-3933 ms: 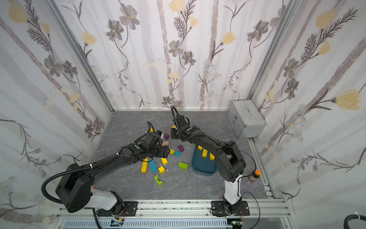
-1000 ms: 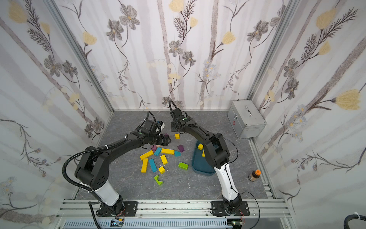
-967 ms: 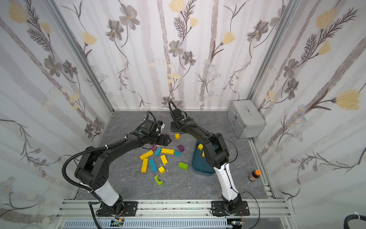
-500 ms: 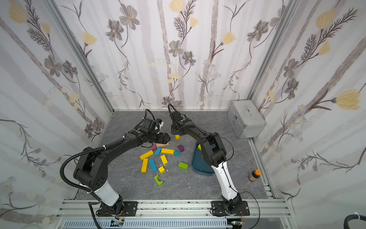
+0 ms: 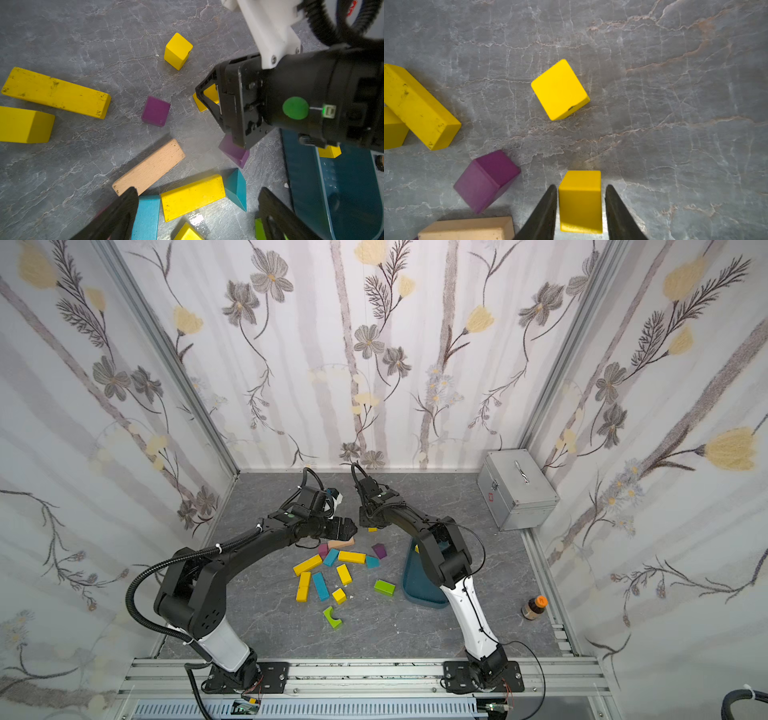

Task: Pick out the yellow building blocks
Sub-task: Pick up the building block from the center of the board.

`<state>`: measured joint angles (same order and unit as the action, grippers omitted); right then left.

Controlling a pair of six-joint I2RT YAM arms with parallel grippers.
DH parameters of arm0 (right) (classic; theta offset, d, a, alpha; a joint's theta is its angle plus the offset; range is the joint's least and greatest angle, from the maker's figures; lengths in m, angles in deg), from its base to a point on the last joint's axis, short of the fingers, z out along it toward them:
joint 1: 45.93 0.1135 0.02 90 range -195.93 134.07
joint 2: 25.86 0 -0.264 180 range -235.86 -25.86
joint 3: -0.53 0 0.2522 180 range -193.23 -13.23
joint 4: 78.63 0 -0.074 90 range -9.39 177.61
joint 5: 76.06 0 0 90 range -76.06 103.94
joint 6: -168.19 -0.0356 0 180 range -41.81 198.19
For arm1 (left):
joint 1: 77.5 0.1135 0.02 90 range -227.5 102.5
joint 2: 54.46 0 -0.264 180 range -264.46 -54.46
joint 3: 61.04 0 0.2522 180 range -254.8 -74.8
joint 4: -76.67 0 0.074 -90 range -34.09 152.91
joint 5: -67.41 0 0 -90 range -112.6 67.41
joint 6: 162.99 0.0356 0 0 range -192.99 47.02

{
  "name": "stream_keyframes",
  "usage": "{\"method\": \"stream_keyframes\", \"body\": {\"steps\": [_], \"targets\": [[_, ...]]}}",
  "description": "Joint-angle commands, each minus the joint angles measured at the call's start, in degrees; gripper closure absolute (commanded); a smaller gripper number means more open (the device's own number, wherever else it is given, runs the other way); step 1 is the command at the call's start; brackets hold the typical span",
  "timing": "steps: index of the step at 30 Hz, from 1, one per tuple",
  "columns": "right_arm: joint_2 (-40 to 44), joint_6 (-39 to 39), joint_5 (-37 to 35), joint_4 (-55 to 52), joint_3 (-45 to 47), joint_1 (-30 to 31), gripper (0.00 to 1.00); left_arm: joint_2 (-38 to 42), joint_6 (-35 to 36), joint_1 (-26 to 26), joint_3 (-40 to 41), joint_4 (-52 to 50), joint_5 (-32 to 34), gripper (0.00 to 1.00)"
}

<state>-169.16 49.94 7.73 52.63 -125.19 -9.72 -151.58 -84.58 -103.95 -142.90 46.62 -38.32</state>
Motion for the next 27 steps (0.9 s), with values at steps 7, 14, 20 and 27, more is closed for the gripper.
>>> {"method": "stream_keyframes", "body": {"steps": [7,14,20,27], "targets": [[-0.49,0.04,-0.46,1.09,-0.38,0.26,0.61,0.7,-0.29,0.0,-0.89,-0.17,-0.7,0.08],[-0.73,-0.14,-0.45,1.03,-0.56,0.27,0.62,0.11,-1.15,0.0,-1.42,-0.68,-1.88,0.08],[-0.84,-0.42,-0.64,1.05,-0.47,0.35,0.65,-1.29,-1.69,0.0,-2.13,-1.34,-2.99,0.08],[0.26,0.22,-1.84,1.06,-0.46,0.33,0.69,-1.03,-1.11,0.0,-2.39,-1.98,-2.03,0.08]]}}
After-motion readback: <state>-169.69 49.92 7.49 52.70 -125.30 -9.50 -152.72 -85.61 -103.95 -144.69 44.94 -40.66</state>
